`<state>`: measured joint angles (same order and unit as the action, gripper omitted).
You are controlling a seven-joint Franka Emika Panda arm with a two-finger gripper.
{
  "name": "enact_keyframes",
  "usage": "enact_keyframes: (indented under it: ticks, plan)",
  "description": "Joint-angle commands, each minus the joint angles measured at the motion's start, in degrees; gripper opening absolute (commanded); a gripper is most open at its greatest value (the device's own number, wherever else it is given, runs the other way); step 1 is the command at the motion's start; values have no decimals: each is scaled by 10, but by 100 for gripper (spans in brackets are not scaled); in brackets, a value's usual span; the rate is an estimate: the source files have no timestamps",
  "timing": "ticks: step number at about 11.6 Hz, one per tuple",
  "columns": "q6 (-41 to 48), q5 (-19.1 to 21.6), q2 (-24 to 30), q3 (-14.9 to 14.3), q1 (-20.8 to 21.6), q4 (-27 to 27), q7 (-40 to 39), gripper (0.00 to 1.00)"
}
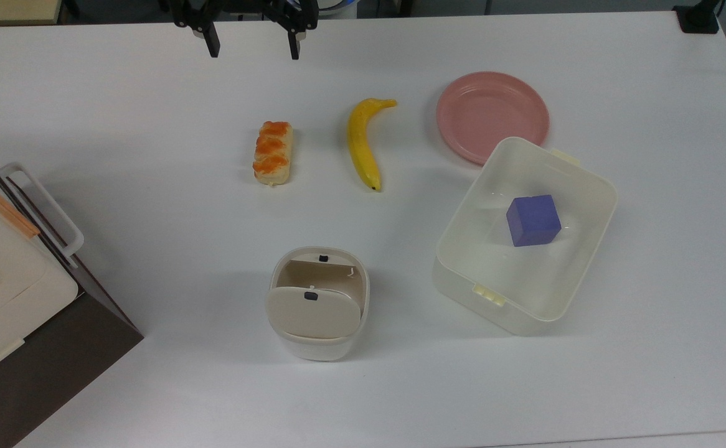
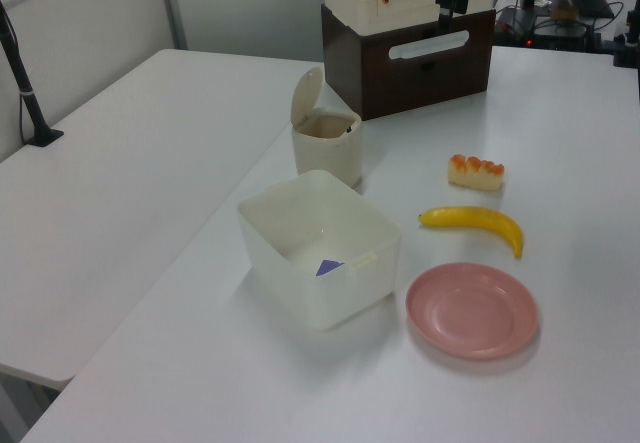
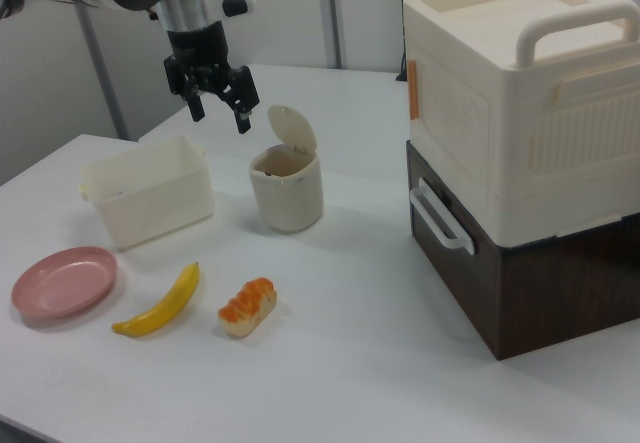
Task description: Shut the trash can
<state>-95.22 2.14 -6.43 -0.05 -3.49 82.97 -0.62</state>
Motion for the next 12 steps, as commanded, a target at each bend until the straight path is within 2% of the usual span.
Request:
enact_keyframes:
  ticks: [1, 9, 12]
  plan:
    - [16, -6, 12, -3, 7, 13, 1, 100]
    - [11, -3, 9, -6, 5, 13, -1, 100]
    - [15, 25, 10, -12, 1, 11, -31, 100]
